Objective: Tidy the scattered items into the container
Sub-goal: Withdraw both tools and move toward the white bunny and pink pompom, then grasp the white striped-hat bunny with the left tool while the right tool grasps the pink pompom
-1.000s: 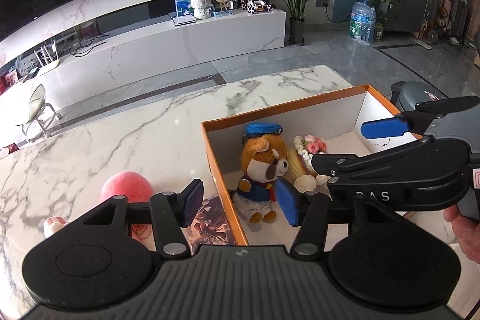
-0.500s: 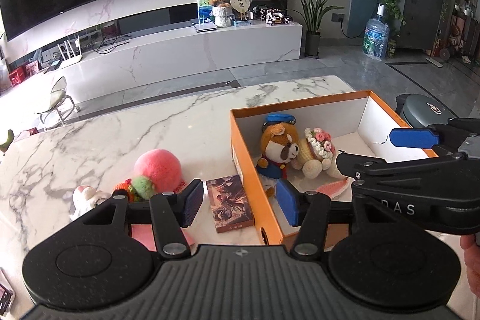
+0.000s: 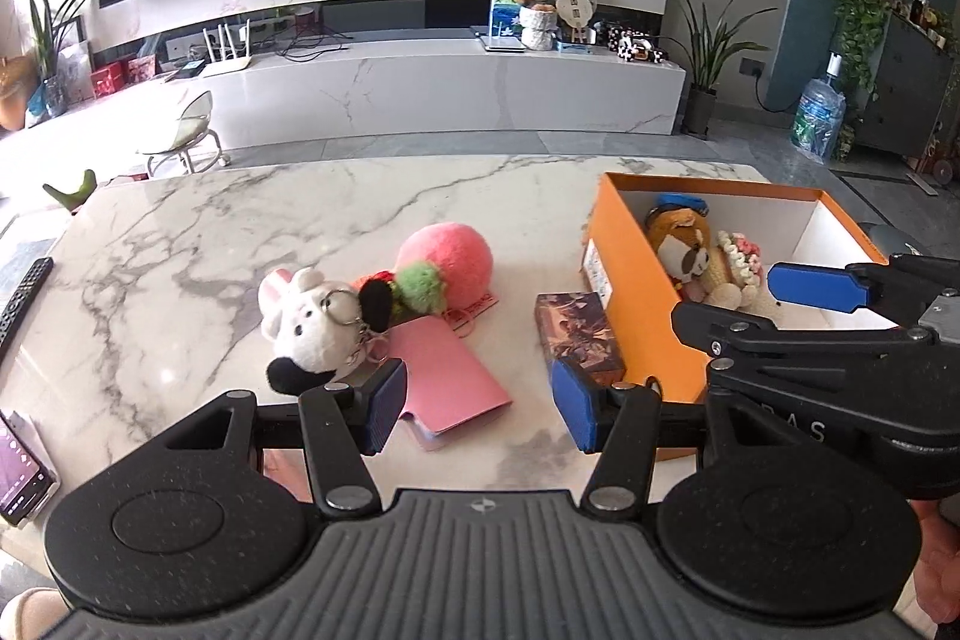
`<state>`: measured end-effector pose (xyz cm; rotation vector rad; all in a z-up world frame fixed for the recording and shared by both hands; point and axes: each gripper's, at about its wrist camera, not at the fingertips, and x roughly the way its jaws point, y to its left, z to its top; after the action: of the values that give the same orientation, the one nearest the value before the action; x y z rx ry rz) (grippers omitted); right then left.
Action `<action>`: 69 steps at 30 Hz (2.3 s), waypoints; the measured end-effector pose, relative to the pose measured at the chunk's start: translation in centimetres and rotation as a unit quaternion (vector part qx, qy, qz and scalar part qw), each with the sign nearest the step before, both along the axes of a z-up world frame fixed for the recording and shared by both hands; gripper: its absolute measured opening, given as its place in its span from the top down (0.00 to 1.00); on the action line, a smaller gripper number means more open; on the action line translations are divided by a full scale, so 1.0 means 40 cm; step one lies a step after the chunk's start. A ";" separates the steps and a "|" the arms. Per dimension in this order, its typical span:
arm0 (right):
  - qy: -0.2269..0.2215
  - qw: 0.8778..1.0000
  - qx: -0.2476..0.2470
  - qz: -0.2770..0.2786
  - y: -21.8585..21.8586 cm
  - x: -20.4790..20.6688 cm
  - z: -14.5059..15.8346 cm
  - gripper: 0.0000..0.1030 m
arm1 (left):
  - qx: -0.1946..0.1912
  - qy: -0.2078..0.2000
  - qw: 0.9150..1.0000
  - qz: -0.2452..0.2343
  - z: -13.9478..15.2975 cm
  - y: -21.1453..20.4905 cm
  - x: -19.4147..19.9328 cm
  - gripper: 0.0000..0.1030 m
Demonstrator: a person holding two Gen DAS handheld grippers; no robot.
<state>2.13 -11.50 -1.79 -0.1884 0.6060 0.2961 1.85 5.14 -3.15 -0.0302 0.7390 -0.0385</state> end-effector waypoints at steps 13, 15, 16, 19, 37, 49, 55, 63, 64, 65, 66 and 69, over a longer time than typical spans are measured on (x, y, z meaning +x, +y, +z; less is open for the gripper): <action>0.047 0.998 -0.001 0.043 0.155 0.081 -0.086 0.40 | 0.006 0.027 0.999 0.045 -0.068 0.133 0.070 0.39; 0.053 0.997 -0.005 0.047 0.172 0.106 -0.098 0.40 | 0.010 0.030 0.999 0.044 -0.076 0.145 0.098 0.37; 0.055 0.997 -0.006 0.048 0.179 0.119 -0.102 0.40 | 0.012 0.030 0.998 0.046 -0.080 0.150 0.111 0.35; 0.062 0.997 -0.007 0.050 0.200 0.165 -0.117 0.40 | 0.008 0.035 0.998 0.058 -0.097 0.170 0.151 0.30; 0.085 0.996 0.019 0.028 0.290 0.395 -0.176 0.28 | -0.072 0.081 0.982 0.155 -0.181 0.285 0.340 0.19; 0.137 0.990 0.035 0.001 0.313 0.504 -0.257 0.27 | -0.120 0.100 0.975 0.155 -0.247 0.310 0.394 0.13; 0.154 0.987 0.043 0.000 0.320 0.527 -0.290 0.28 | -0.114 0.096 0.977 0.151 -0.260 0.311 0.400 0.14; 0.185 0.981 0.047 0.013 0.333 0.530 -0.335 0.50 | -0.106 0.103 0.979 0.143 -0.292 0.304 0.401 0.17; 0.183 0.982 0.042 0.016 0.335 0.527 -0.334 0.51 | -0.103 0.102 0.979 0.143 -0.290 0.302 0.400 0.18; 0.181 0.982 0.041 0.020 0.337 0.525 -0.334 0.54 | -0.100 0.100 0.980 0.142 -0.289 0.299 0.400 0.18; 0.181 0.982 0.041 0.022 0.337 0.523 -0.332 0.56 | -0.098 0.099 0.980 0.141 -0.287 0.298 0.399 0.19; 0.171 0.984 0.040 0.030 0.340 0.514 -0.319 0.61 | -0.096 0.099 0.981 0.140 -0.280 0.296 0.393 0.22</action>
<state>22.67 2.09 -14.55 -0.0788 0.9279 0.4151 17.59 16.98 -14.36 -0.3252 0.9229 0.1638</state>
